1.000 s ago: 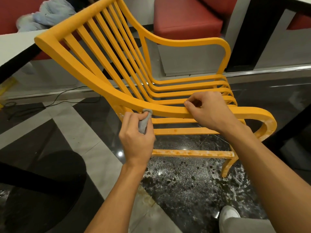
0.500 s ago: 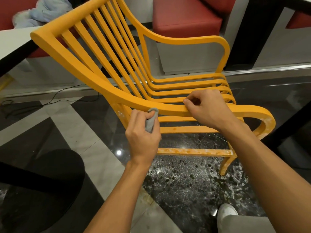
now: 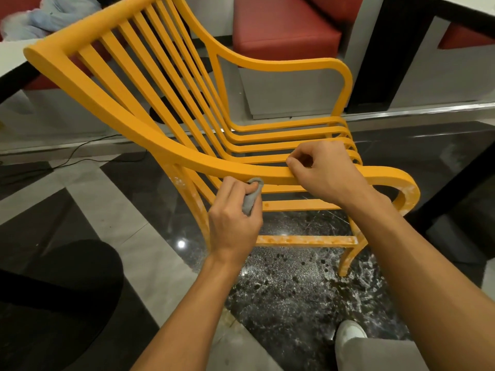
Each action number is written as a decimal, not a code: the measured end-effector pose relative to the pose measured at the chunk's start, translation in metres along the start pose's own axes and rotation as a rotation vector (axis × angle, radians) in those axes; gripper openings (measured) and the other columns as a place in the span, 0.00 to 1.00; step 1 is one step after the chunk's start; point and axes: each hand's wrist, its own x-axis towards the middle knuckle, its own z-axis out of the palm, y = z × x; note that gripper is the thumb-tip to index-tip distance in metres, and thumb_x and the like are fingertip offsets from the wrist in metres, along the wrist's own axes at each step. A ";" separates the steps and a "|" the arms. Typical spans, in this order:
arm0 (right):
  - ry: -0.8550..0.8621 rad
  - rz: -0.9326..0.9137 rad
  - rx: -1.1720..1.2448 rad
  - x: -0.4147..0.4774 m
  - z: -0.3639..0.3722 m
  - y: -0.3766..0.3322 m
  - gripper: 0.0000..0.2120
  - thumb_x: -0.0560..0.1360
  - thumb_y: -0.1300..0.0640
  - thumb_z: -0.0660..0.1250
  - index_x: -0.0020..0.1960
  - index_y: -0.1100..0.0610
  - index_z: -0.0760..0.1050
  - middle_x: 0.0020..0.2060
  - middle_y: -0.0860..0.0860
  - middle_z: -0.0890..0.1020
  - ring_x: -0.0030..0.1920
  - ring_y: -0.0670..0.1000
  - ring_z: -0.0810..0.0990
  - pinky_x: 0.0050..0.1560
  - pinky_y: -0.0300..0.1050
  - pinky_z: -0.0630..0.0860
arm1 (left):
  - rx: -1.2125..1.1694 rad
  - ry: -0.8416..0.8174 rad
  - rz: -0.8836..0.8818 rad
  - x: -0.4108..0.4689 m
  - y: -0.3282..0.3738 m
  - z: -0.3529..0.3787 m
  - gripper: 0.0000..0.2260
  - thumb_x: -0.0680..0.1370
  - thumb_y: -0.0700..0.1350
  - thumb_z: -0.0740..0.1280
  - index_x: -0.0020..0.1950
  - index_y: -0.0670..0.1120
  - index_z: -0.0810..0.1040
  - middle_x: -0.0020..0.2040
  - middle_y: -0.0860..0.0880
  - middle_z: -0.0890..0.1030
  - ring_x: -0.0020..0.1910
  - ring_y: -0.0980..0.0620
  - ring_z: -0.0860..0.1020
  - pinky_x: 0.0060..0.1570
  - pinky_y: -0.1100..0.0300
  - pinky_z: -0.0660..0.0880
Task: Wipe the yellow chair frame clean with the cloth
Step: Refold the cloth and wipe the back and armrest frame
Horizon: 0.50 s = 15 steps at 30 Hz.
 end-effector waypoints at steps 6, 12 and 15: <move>0.031 0.033 -0.009 -0.004 -0.013 0.013 0.09 0.83 0.52 0.67 0.57 0.55 0.84 0.45 0.49 0.85 0.46 0.47 0.83 0.44 0.35 0.78 | -0.023 -0.012 -0.016 0.000 0.005 0.003 0.03 0.80 0.38 0.76 0.49 0.39 0.84 0.46 0.47 0.80 0.43 0.52 0.78 0.42 0.59 0.77; 0.012 0.053 0.026 -0.006 -0.018 0.018 0.09 0.83 0.53 0.67 0.56 0.55 0.85 0.46 0.48 0.85 0.47 0.48 0.83 0.50 0.45 0.83 | -0.023 0.053 -0.026 0.003 0.013 0.004 0.04 0.79 0.37 0.76 0.49 0.37 0.83 0.47 0.46 0.80 0.45 0.53 0.78 0.45 0.67 0.76; 0.021 0.055 0.027 -0.007 -0.019 0.019 0.09 0.83 0.53 0.67 0.56 0.55 0.85 0.45 0.48 0.85 0.46 0.48 0.83 0.50 0.46 0.84 | -0.046 -0.039 0.039 0.001 0.026 0.022 0.04 0.80 0.37 0.75 0.49 0.37 0.83 0.46 0.45 0.79 0.43 0.50 0.78 0.41 0.57 0.78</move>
